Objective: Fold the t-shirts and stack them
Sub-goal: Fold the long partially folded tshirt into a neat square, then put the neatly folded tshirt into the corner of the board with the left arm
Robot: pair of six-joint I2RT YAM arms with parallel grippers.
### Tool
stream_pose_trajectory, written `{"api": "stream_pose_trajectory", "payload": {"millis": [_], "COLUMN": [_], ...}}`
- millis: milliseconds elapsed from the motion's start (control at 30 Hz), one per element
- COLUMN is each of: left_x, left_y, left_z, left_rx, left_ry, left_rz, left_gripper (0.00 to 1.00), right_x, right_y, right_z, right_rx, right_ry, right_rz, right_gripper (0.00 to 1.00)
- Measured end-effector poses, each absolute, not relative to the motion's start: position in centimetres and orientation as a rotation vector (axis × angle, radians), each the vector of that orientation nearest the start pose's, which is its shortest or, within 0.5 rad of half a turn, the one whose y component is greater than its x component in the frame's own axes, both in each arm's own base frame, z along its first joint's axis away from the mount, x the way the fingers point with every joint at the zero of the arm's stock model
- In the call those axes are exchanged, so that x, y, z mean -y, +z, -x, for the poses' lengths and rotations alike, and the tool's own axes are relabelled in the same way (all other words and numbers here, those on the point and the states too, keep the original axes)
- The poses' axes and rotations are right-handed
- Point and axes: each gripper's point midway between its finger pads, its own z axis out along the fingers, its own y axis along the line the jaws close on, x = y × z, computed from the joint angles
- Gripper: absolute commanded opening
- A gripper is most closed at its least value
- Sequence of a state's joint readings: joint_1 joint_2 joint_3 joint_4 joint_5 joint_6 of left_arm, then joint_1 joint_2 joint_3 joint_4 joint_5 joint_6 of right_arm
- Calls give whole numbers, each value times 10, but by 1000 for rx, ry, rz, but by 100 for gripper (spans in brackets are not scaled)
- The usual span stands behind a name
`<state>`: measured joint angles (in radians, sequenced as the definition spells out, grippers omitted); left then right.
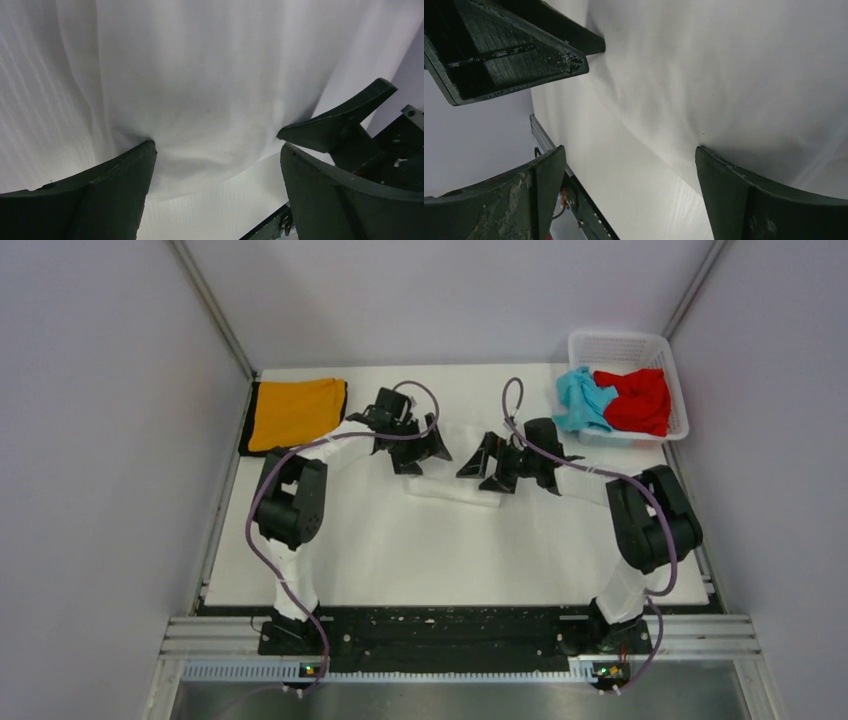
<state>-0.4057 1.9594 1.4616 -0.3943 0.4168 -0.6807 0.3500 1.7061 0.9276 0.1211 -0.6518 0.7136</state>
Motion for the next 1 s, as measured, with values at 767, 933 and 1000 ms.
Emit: {"api": "stream_pose_trajectory", "payload": {"millis": [767, 933, 1000], "left_x": [221, 202, 193], "left_y": [62, 102, 112], "left_z": [-236, -240, -251], "left_rx": [-2763, -2662, -2601], "left_ry": [-760, -646, -584], "left_rz": [192, 208, 230], "left_gripper": [99, 99, 99], "right_x": [-258, -252, -251], "right_y": [61, 106, 130], "right_z": [-190, -201, -212], "right_rx": [-2598, -2519, -2442], "right_ry": [1201, 1136, 1104], "right_rz": [94, 82, 87], "right_gripper": [99, 99, 99]}}
